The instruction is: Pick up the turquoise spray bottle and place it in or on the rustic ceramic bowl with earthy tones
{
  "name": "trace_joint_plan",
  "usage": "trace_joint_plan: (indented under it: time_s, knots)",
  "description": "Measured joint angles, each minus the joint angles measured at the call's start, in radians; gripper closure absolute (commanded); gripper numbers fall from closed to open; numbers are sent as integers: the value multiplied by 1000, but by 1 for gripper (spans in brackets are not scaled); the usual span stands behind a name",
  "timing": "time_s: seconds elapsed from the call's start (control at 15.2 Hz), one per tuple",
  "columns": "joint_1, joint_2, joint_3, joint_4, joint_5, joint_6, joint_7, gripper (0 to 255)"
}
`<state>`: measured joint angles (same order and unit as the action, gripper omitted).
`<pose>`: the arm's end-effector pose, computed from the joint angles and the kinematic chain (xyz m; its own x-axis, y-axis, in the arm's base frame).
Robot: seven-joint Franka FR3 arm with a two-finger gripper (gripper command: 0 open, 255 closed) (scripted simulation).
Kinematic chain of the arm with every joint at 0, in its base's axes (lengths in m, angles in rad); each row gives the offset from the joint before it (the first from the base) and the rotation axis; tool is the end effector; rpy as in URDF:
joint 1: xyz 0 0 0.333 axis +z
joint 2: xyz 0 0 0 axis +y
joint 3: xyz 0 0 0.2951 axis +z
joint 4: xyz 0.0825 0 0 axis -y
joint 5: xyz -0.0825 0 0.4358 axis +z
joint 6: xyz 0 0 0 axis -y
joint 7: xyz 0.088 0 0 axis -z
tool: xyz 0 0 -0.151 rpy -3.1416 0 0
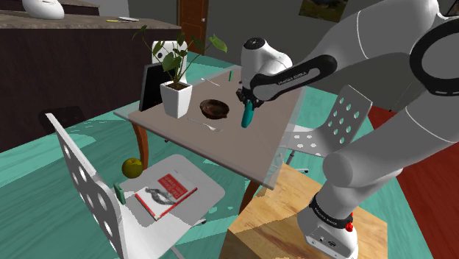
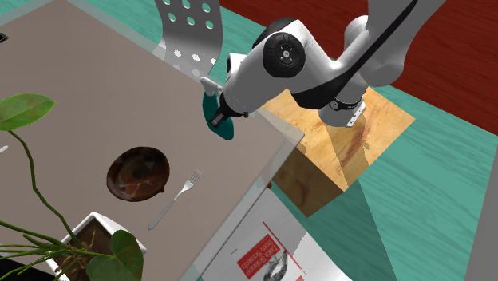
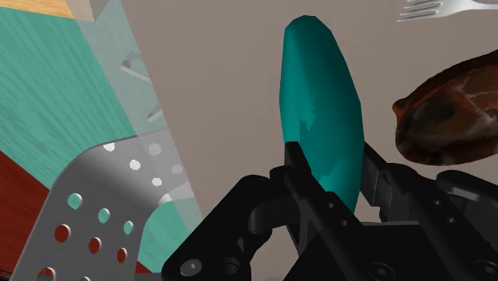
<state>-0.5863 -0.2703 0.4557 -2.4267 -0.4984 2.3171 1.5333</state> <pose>0.5147 -0.1008 0.3266 0.1890 -0.8496 0.4924 -0.9750 -0.2222 -0.0092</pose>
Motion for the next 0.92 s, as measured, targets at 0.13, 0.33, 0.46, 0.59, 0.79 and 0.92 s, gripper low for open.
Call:
trace_joint_plan:
  time_s: [0.13, 0.33, 0.46, 0.59, 0.79, 0.92]
  knots:
    - [6, -17, -7, 9, 18, -20, -22, 255]
    - [13, -33, -13, 36, 41, -56, -51, 255]
    - [18, -48, -20, 49, 56, -78, -73, 255]
    - [22, -57, -23, 67, 68, -102, -88, 255]
    - [11, -8, -13, 129, 51, -121, -84, 255]
    - [-7, 74, 1, 210, 16, -135, -67, 255]
